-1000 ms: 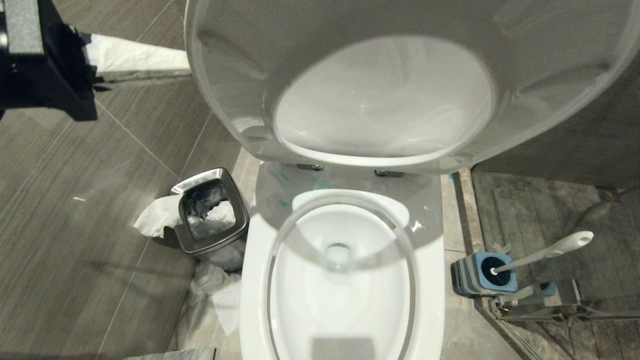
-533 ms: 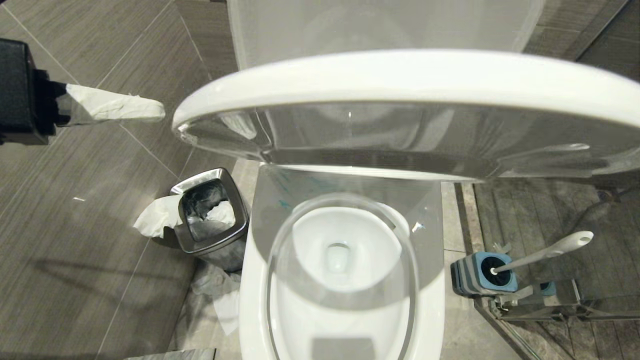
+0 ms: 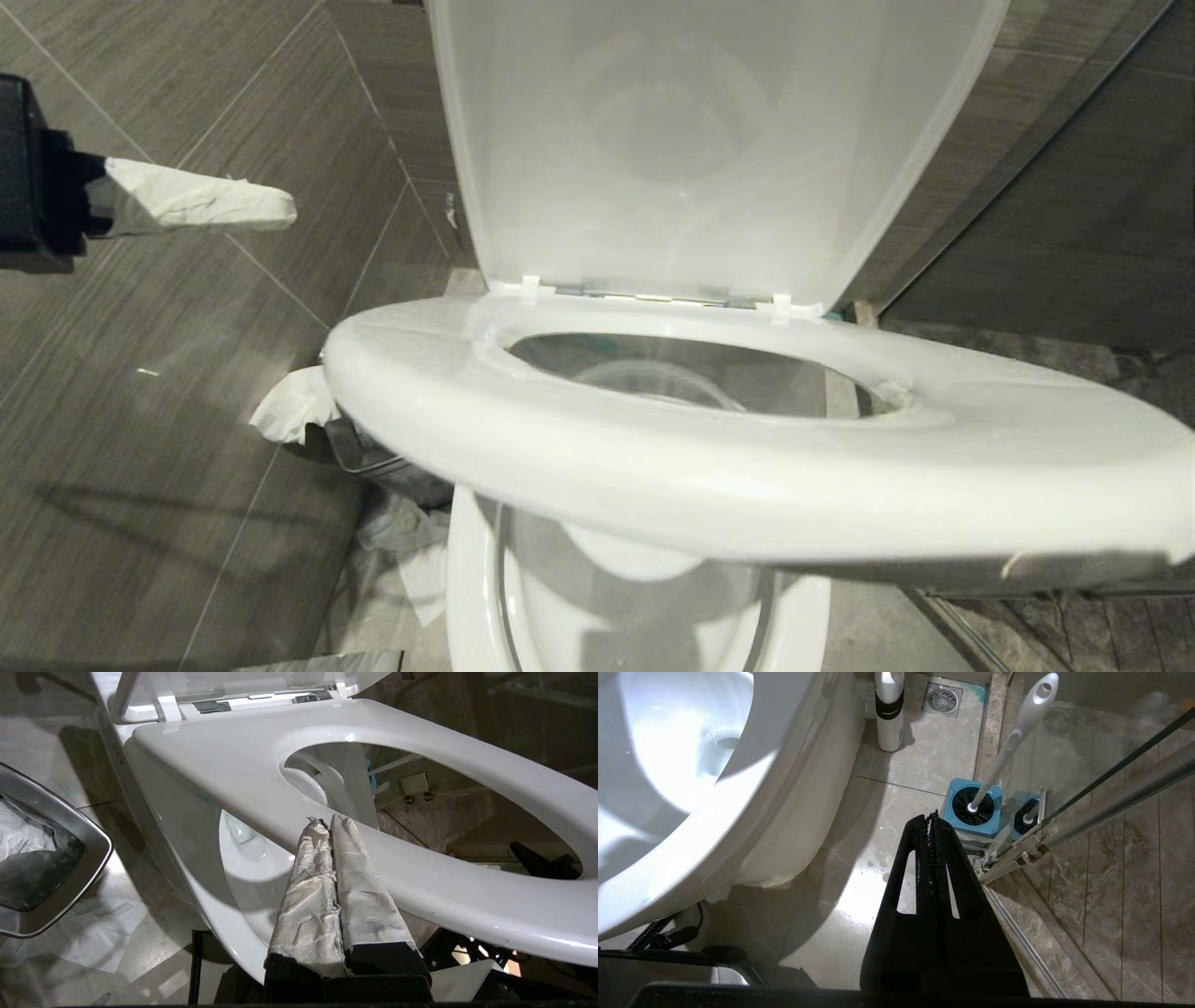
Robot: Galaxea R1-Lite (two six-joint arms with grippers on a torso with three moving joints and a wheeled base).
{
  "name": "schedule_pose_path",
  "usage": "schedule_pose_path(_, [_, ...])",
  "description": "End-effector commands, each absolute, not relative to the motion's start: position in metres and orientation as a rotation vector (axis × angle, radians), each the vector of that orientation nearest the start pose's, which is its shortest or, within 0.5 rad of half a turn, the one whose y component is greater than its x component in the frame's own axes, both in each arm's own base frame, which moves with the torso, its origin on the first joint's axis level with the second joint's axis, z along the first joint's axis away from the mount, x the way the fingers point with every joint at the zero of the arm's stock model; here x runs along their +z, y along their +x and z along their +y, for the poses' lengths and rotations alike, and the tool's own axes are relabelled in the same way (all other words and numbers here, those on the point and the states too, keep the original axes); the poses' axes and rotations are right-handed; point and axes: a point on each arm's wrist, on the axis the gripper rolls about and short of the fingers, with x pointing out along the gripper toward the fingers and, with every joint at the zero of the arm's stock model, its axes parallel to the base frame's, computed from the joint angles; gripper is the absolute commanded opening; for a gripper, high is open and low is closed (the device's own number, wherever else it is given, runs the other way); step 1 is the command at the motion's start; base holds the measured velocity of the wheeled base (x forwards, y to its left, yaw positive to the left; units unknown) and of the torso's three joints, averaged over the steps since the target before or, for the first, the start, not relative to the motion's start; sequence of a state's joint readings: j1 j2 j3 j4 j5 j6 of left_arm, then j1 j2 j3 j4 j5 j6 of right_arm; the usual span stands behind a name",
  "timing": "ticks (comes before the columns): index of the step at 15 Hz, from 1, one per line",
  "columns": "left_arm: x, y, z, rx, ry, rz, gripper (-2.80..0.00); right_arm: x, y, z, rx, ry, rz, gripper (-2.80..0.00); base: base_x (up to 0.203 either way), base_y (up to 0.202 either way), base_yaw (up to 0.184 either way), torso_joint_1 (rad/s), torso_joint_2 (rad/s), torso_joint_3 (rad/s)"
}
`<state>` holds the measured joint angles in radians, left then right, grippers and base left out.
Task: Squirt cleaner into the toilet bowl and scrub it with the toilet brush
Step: Close the toilet lid
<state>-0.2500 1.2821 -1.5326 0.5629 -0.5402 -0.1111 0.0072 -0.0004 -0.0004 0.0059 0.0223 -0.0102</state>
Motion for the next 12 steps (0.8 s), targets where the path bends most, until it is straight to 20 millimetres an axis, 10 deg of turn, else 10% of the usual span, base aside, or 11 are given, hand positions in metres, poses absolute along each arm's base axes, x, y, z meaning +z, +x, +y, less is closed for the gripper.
schedule_pose_path(1, [0.373, 0.153, -0.051, -0.767, -0.156, 0.370, -2.80, 0.075, -0.023, 0.000, 0.031, -0.011, 0.005, -2.80, 0.000, 0.000, 0.000, 0.000, 0.00, 0.000])
schedule_pose_path(12, [0.427, 0.175, -0.048, -0.770, -0.177, 0.174, -2.80, 0.075, -0.023, 0.000, 0.031, -0.011, 0.004, -2.80, 0.000, 0.000, 0.000, 0.000, 0.00, 0.000])
